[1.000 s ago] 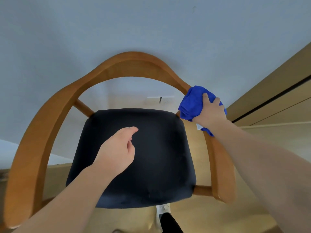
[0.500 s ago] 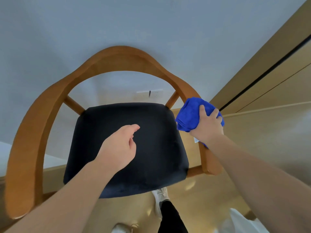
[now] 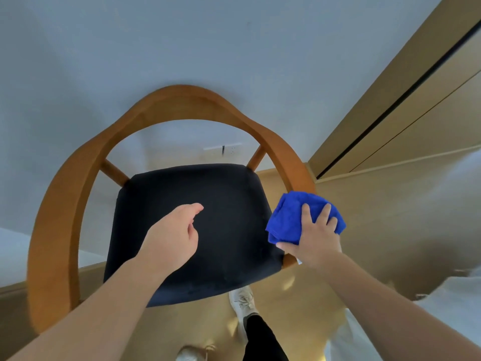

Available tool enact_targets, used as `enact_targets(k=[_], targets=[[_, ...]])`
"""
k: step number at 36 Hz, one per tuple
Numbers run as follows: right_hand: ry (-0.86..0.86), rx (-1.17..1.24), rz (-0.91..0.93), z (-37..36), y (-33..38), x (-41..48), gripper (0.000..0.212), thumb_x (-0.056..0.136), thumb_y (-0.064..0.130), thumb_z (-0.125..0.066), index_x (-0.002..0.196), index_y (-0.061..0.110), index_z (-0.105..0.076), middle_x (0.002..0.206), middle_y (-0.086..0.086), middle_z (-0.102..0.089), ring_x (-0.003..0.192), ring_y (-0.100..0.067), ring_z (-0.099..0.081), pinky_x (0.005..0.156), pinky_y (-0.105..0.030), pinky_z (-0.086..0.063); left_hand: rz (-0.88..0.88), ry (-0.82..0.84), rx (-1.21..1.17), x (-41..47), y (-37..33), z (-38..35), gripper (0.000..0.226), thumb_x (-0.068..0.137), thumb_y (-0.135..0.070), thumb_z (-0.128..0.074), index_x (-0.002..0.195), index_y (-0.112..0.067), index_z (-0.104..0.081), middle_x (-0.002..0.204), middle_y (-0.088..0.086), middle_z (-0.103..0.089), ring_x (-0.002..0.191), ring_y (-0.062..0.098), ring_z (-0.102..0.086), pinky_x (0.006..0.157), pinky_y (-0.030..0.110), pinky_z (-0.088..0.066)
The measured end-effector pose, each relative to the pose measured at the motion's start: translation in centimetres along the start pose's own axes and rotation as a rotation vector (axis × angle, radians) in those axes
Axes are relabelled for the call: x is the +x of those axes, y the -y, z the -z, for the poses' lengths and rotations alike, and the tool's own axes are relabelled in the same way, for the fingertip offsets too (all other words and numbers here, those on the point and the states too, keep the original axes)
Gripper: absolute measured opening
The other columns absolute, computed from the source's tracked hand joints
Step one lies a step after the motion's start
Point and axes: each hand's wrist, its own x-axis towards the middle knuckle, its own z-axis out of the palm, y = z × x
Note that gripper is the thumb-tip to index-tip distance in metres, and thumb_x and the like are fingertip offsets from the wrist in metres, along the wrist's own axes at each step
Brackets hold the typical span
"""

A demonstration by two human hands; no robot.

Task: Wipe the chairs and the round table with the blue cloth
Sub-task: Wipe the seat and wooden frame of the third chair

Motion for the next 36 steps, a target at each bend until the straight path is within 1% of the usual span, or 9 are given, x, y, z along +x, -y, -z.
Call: enact_targets(k=[3,6,10,14,20,24,28,31,36], targets=[[0.019,0.018,0.012,0.0,-0.2,-0.7,0.104,0.07,0.09,-0.018,0.149,0.029,0.012,0.155,-0.02,0.016,0.14,-0.048,-0.009,0.106,-0.055,-0.032,0.016,0.008,0.014,-0.3,0.9,0.9,0.044,0.09,-0.014,-0.053,0.131,-0.029,-0.048,0.126,-0.015,-0.055,0.11,0.004,-0.055,0.089,0.02,-0.041],[0.017,-0.042,0.046,0.1,-0.4,-0.7,0.094,0.083,0.078,-0.032,0.151,0.026,0.008,0.157,-0.02,0.01,0.14,-0.047,-0.013,0.104,-0.05,-0.038,0.057,0.007,0.048,-0.2,2.5,2.1,0.046,0.091,-0.017,-0.053,0.134,-0.03,-0.045,0.132,-0.013,-0.052,0.116,0.008,-0.054,0.093,0.023,-0.042],[-0.039,-0.162,0.099,0.1,-0.1,-0.4,0.087,0.087,0.065,-0.045,0.152,0.027,-0.003,0.157,-0.019,-0.008,0.134,-0.041,-0.026,0.096,-0.038,-0.048,0.104,-0.002,0.108,0.2,5.3,4.0,0.048,0.09,-0.016,-0.052,0.136,-0.027,-0.043,0.138,-0.007,-0.048,0.124,0.013,-0.048,0.101,0.029,-0.042],[-0.064,-0.232,0.232,1.7,0.8,1.1,0.072,0.093,0.052,-0.043,0.152,0.027,-0.009,0.157,-0.012,-0.019,0.135,-0.032,-0.032,0.103,-0.033,-0.041,0.117,0.005,0.236,0.9,9.0,6.2,0.048,0.092,-0.018,-0.049,0.139,-0.025,-0.04,0.143,-0.007,-0.042,0.128,0.013,-0.042,0.104,0.029,-0.039],[-0.268,0.316,0.262,6.3,8.1,6.8,0.067,0.09,0.031,-0.058,0.148,0.022,-0.026,0.155,-0.008,-0.025,0.135,-0.031,-0.033,0.104,-0.042,-0.041,0.149,-0.032,0.556,3.5,15.5,8.5,0.058,0.095,-0.032,-0.038,0.148,-0.018,-0.02,0.155,0.001,-0.02,0.143,0.017,-0.014,0.115,0.032,-0.008],[-0.369,0.567,0.232,7.7,16.4,12.0,0.074,0.092,0.031,-0.058,0.152,0.024,-0.013,0.158,-0.008,-0.017,0.139,-0.032,-0.028,0.109,-0.045,-0.036,0.161,-0.053,0.603,5.8,18.7,9.2,0.066,0.096,-0.038,-0.029,0.15,-0.011,-0.003,0.158,0.006,-0.002,0.145,0.018,0.002,0.115,0.032,0.004],[-0.431,0.761,0.135,8.1,23.0,16.7,0.075,0.093,0.031,-0.055,0.151,0.027,-0.008,0.157,-0.011,-0.016,0.135,-0.035,-0.034,0.105,-0.049,-0.041,0.126,-0.006,0.613,7.2,20.7,8.9,0.068,0.096,-0.043,-0.023,0.146,-0.012,0.011,0.156,0.004,0.013,0.141,0.012,0.015,0.112,0.029,0.011],[-0.451,0.891,0.004,8.2,25.9,19.6,0.075,0.094,0.029,-0.053,0.152,0.024,-0.006,0.159,-0.013,-0.009,0.14,-0.037,-0.026,0.108,-0.05,-0.037,0.107,-0.051,0.58,7.2,21.3,8.3,0.065,0.095,-0.044,-0.019,0.139,-0.018,0.021,0.151,-0.003,0.022,0.135,0.006,0.023,0.111,0.027,0.013],[-0.468,1.001,-0.14,7.7,29.4,22.0,0.078,0.096,0.03,-0.051,0.153,0.021,0.0,0.16,-0.015,0.003,0.145,-0.038,-0.009,0.113,-0.05,-0.027,0.074,-0.072,0.558,7.1,22.1,8.1,0.063,0.09,-0.047,-0.01,0.138,-0.023,0.023,0.147,-0.006,0.028,0.137,0.007,0.024,0.112,0.028,0.012]])
